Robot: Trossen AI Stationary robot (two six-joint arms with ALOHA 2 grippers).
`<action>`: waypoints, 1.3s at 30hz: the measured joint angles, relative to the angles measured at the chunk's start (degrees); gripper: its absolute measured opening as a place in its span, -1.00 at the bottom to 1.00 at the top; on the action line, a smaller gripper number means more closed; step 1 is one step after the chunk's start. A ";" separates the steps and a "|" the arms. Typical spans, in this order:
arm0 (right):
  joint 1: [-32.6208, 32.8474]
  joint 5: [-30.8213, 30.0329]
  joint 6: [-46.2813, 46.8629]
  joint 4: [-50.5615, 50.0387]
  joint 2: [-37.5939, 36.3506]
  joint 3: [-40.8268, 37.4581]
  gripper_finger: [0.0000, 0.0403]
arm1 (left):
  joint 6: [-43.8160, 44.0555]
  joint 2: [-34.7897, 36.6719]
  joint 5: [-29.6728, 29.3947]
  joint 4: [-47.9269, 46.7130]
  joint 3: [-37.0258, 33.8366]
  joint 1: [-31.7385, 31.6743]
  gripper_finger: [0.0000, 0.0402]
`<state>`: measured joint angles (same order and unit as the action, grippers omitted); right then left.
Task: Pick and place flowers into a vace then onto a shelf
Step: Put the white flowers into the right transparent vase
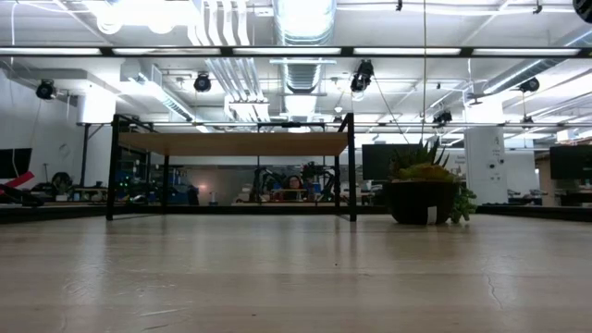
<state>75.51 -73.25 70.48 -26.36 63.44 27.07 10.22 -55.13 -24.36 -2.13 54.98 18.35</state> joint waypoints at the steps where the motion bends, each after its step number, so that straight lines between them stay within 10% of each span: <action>1: -0.01 0.00 0.01 -0.56 -0.63 0.00 0.02 | 0.00 0.00 0.00 0.00 0.00 0.00 -0.12; 24: -0.10 3.75 12.91 -12.62 -4.98 -0.17 -0.05 | 0.04 0.00 0.01 0.00 0.00 0.00 -0.12; 39: -0.10 13.31 3.20 -15.46 -12.58 2.69 -0.05 | 0.04 -0.01 0.00 0.00 0.00 -0.02 -0.12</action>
<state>75.41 -59.94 73.68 -41.82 50.86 29.76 10.26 -55.14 -24.36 -2.13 54.98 18.33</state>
